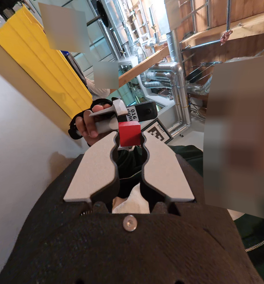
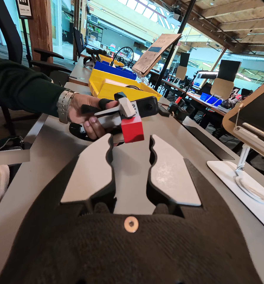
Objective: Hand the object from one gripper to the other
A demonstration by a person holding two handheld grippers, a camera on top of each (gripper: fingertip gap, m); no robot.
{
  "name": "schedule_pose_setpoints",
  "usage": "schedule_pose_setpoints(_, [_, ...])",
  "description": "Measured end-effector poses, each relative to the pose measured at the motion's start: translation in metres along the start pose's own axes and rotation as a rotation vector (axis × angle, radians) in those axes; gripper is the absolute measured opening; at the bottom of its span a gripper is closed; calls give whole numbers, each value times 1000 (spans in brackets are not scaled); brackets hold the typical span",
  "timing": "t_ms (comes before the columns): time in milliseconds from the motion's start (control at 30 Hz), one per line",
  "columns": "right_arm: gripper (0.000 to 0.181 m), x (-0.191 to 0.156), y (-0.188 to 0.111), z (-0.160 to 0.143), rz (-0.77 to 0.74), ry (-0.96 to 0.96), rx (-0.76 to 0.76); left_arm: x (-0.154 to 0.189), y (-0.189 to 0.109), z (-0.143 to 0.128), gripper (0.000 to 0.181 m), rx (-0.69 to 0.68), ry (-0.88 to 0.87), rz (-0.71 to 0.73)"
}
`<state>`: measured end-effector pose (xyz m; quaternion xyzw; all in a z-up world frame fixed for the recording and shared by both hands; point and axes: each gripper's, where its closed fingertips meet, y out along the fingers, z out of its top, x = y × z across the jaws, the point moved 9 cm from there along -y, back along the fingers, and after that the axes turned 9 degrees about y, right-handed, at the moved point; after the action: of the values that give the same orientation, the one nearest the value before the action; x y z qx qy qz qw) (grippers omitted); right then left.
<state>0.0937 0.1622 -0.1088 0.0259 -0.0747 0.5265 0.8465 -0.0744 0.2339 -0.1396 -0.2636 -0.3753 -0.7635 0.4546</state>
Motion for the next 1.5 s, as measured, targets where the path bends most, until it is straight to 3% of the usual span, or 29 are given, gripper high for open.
schedule_pose_setpoints(733, [29, -5, 9, -6, -17, -18, -76, -12, 13, -17, 32, 26, -74, -12])
schedule_pose_setpoints(867, [29, 1, 7, -8, -91, -29, -122, -18, 5, -15, 47, 44, -35, 95])
schedule_pose_setpoints(1067, [29, 0, 13, -14, -182, -169, -278, -18, 0, -13, 47, -37, 82, 240])
schedule_pose_setpoints(1367, [29, -2, 18, -19, -215, -227, -370, -17, 6, -16, 53, -133, 160, 335])
schedule_pose_setpoints(1500, [29, 2, 21, -20, -343, -203, -503, -17, 5, -15, 76, -155, 258, 524])
